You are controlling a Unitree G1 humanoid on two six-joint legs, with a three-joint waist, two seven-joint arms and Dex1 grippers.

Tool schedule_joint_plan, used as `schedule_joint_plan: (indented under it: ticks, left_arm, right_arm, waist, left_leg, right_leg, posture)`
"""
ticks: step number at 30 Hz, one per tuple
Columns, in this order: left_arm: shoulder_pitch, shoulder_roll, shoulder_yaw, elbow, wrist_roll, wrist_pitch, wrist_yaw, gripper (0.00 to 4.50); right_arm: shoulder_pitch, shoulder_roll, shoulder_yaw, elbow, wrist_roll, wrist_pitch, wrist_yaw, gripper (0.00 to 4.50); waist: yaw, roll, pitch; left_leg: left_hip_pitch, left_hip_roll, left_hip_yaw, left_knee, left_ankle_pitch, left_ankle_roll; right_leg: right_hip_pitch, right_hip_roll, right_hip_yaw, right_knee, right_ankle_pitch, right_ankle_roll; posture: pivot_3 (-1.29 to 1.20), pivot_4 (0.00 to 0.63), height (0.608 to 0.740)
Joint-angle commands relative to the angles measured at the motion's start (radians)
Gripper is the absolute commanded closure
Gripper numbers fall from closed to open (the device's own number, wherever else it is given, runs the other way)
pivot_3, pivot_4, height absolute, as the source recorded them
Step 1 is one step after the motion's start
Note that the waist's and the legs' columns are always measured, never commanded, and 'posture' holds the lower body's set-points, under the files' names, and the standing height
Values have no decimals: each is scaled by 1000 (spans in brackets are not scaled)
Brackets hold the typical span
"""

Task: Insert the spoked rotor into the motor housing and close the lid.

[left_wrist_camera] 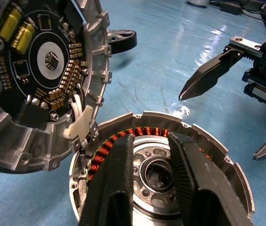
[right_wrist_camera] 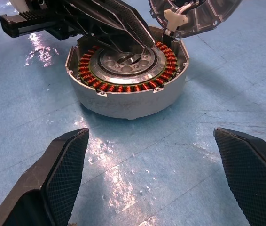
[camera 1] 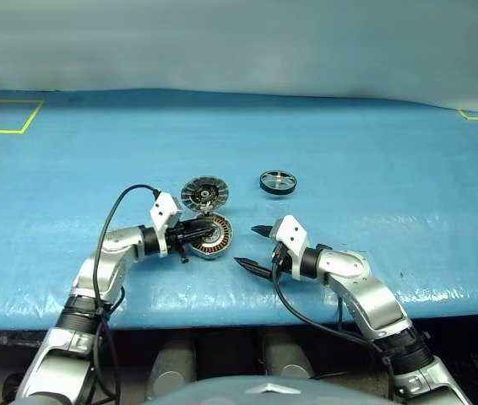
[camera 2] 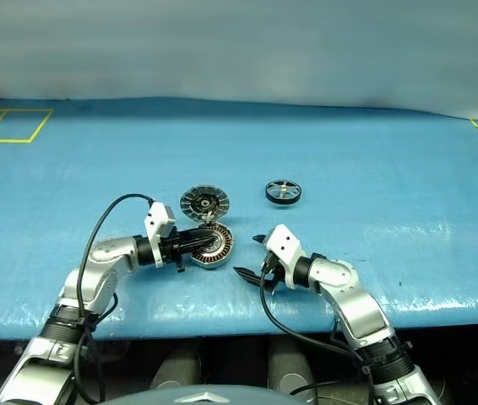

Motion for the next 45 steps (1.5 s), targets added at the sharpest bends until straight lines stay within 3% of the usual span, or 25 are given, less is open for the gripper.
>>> schedule_joint_plan:
  ticks: [1,22,25,32,38,45]
  left_arm:
    - [2,3,7,-50,-17,22,-7,4473]
    - [-24,-14,-12,-77,0,46,33,4473]
    - [-11,33,-82,-66,88,51,32,4473]
    - [16,49,-103,-65,120,69,45,4473]
    - [30,42,-88,-78,109,59,57,4473]
    - [21,-11,15,-81,21,32,82,4473]
  right_arm:
    - [-9,6,-1,-13,0,-20,3,0]
    - [-4,13,3,-13,-18,-20,1,0]
    - [-1,16,2,-15,-18,-19,-2,0]
    - [4,20,-2,-14,-19,-21,-8,0]
    - [4,25,2,-8,-24,-25,-14,0]
    - [2,28,3,-6,-26,-28,-12,0]
  waist:
    - [0,0,0]
    - [0,0,0]
    - [0,0,0]
    - [0,1,-2]
    - [0,1,-3]
    - [1,1,-2]
  left_leg:
    - [0,0,0,0,0,0]
    - [0,0,0,0,0,0]
    - [0,0,0,0,0,0]
    - [2,0,0,0,0,0]
    - [3,0,0,1,0,0]
    - [2,0,0,1,0,0]
  right_leg:
    - [0,0,0,0,0,0]
    - [0,0,0,0,0,0]
    - [0,0,0,0,0,0]
    - [2,0,1,0,0,0]
    - [3,0,1,0,0,0]
    - [2,0,0,0,0,0]
  posture:
    - [0,150,740]
    - [0,150,740]
    - [0,150,740]
    - [0,150,740]
    - [0,150,740]
    - [0,150,740]
